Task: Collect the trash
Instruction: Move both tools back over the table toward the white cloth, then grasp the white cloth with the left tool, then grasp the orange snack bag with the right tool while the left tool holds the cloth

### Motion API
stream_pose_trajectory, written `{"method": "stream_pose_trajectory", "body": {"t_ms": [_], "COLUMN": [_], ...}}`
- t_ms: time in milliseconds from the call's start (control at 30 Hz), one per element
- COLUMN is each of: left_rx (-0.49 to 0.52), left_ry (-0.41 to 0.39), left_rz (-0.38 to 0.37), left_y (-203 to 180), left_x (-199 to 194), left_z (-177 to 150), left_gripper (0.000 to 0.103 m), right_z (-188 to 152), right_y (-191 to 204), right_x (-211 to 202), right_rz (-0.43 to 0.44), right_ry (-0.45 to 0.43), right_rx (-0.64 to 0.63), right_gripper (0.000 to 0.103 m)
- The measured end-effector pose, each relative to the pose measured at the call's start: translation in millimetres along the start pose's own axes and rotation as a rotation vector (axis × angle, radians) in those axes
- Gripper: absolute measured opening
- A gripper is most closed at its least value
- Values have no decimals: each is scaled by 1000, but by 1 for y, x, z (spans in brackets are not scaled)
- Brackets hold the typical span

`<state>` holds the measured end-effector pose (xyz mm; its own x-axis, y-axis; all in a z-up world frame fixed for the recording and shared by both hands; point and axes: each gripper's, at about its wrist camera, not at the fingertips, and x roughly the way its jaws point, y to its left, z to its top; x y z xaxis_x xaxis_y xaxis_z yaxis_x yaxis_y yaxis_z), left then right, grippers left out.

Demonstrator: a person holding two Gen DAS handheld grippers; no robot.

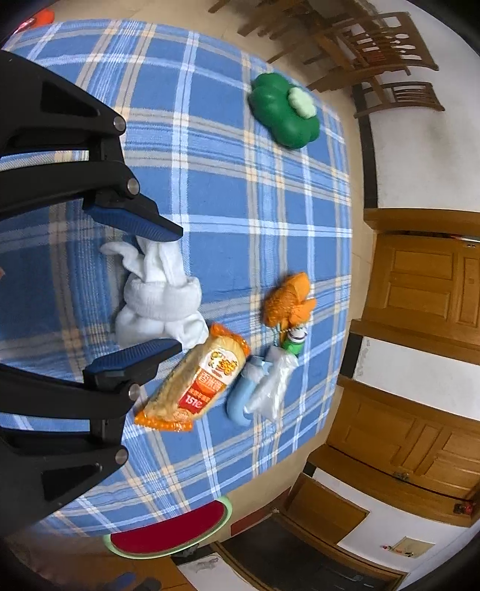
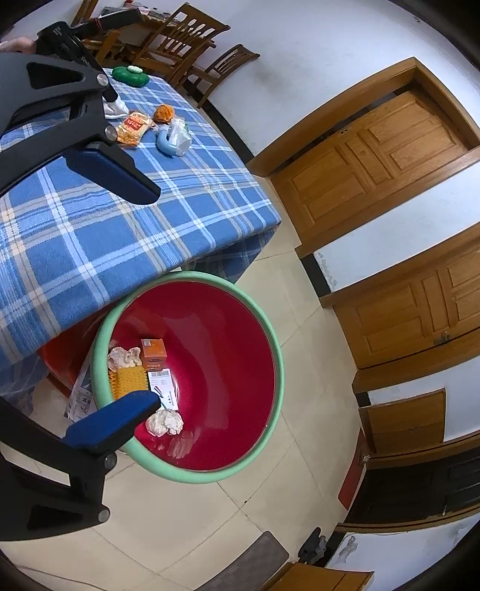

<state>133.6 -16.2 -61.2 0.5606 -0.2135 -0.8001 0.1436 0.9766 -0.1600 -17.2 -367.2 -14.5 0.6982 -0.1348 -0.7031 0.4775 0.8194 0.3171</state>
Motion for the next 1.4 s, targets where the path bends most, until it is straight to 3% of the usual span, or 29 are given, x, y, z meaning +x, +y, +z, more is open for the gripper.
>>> {"method": "stream_pose_trajectory", "body": {"t_ms": [533,767,900,1400], "left_rx": [-12,-52,-93,-199], "left_ry": [-12,-31,-44,-109], "left_rz": [-29,-70,-81,65], "left_y": [-2,8,17,75], "left_x": [16,11,4,-28], "left_z": [-5,-8,-10,-18], "left_gripper": [55,41,40,40], "right_z": [-6,-13,-19,-41], "right_y": [50,83,105,175], "right_x": [20,35,47,97], "right_rz": [31,66,95,173], "right_ry": [31,54,80,171], "right_rx": [-102,-169,-215,-375], "right_gripper": [103,103,102,103]}}
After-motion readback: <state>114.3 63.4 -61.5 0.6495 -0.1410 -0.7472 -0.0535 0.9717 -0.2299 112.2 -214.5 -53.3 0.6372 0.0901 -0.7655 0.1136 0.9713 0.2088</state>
